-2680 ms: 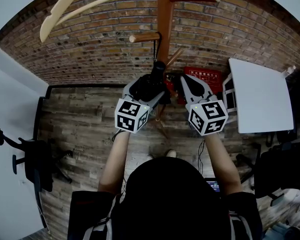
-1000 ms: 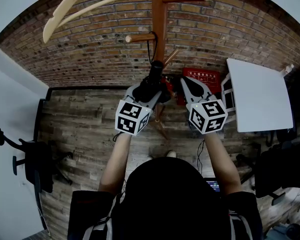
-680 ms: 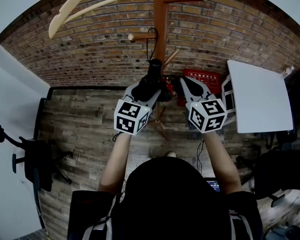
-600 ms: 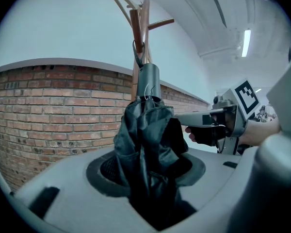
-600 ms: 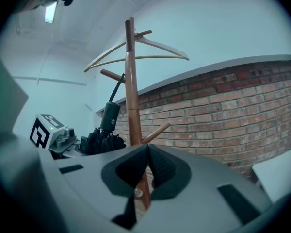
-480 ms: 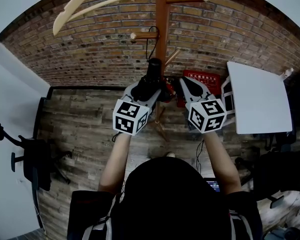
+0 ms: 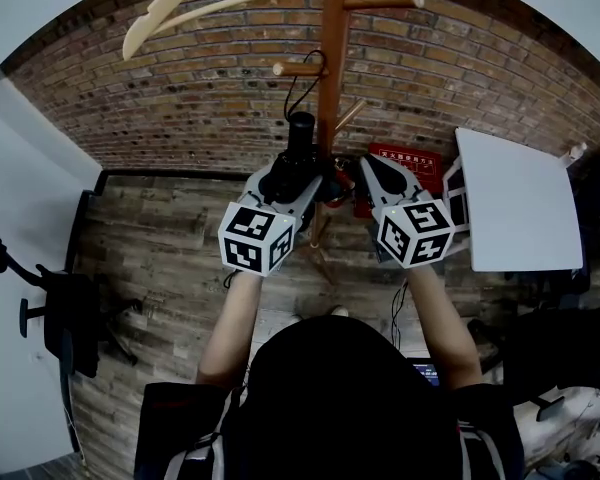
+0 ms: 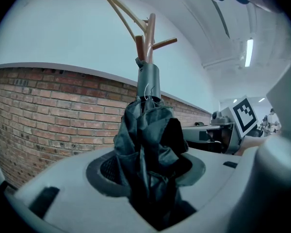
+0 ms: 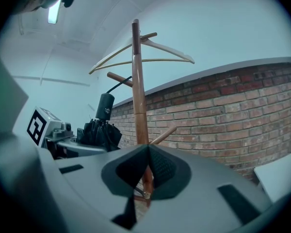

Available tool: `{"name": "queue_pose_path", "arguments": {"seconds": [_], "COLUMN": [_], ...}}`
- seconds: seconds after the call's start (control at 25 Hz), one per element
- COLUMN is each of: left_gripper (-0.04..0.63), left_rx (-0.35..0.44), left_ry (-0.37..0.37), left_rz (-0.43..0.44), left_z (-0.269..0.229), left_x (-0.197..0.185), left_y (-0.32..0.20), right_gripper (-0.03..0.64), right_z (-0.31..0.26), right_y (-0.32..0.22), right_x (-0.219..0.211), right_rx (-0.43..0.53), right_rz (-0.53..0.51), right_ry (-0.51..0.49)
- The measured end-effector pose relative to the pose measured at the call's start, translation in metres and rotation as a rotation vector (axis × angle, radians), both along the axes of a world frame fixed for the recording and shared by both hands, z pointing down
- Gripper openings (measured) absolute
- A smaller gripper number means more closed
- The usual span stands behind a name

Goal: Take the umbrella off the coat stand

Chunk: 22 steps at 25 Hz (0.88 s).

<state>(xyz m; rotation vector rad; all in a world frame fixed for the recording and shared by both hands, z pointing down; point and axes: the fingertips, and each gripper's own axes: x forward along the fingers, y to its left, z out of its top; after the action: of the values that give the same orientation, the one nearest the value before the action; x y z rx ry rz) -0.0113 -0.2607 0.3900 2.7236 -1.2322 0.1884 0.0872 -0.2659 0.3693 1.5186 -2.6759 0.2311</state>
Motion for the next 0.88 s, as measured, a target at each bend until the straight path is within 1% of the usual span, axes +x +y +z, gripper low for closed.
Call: {"name": "queue_pose_path", "arguments": {"seconds": [0.08,0.36,0.88], "left_gripper": [0.232,0.232,0.232], "left_rx": [-0.003,0.012,0.032], "left_ry": [0.021,0.041,0.054], "left_rz": [-0.006,-0.009,0.028], "left_z": [-0.003,-0.015,-0.032], "left_x": [-0.003,-0.01,-0.02], "left_y": [0.001,0.007,0.019], "right_gripper": [0.028,0.028,0.028], "right_z": [-0.003,-0.01,-0.016], "right_y": [0.001,0.004,0.012], "right_x": [-0.002,-0.009,-0.023], "right_rx": [0.006,0.019,0.029], "right_rz": [0.0,0.001,0.015], "right_ry": [-0.004,-0.018,-0.025]}}
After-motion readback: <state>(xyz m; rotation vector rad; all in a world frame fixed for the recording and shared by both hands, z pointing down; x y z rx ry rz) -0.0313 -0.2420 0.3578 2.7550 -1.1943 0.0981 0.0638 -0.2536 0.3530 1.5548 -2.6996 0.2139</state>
